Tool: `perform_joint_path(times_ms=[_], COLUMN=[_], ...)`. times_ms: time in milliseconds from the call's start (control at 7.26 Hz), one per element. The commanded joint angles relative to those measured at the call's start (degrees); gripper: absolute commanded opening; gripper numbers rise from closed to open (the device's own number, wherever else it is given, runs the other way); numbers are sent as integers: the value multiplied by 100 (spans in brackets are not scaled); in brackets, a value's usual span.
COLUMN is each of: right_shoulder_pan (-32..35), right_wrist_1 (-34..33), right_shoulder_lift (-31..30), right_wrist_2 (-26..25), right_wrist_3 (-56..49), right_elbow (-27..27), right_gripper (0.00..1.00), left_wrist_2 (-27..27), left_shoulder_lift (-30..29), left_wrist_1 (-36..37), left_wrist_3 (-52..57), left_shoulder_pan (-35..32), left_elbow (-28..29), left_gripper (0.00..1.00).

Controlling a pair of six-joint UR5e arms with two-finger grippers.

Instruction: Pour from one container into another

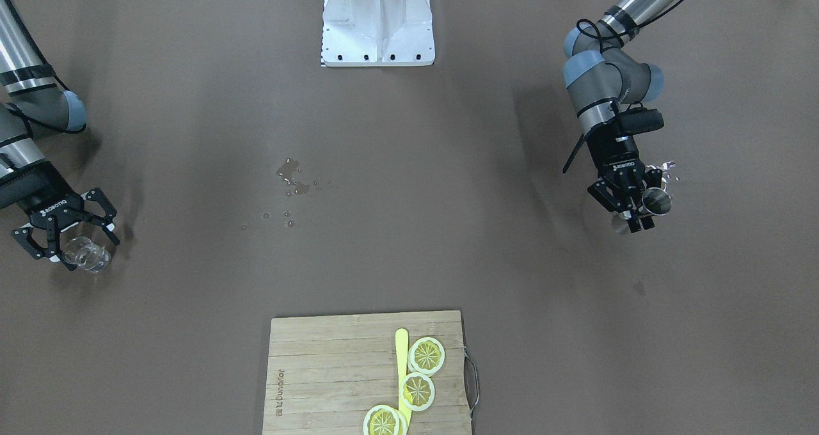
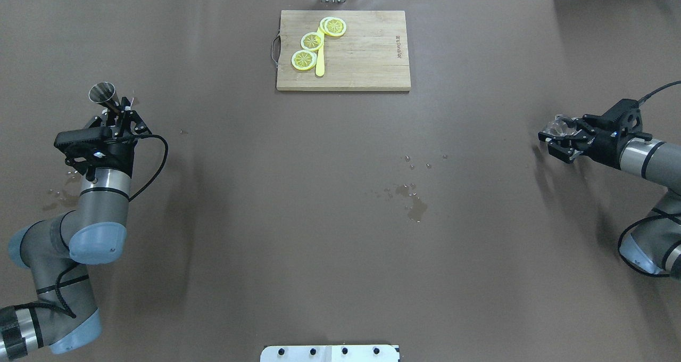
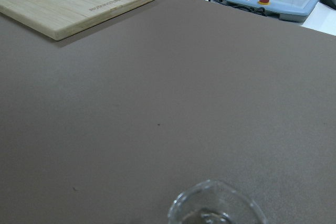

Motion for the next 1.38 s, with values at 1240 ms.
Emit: perform_joint_path(times_ms=[1240], right_shoulder_pan=[1903], right_wrist_1=[-1405], right_shoulder_lift=[-488], right_wrist_2=[3007], right_wrist_3=[-37], right_elbow=[1048], right_gripper=[100], left_wrist_2=[-475], left_shoulder_lift=[-14], left_wrist_1=[2529], left_wrist_3=[-2485], left_shoulder_pan=[-694], left_elbow=[94], left_gripper=[0])
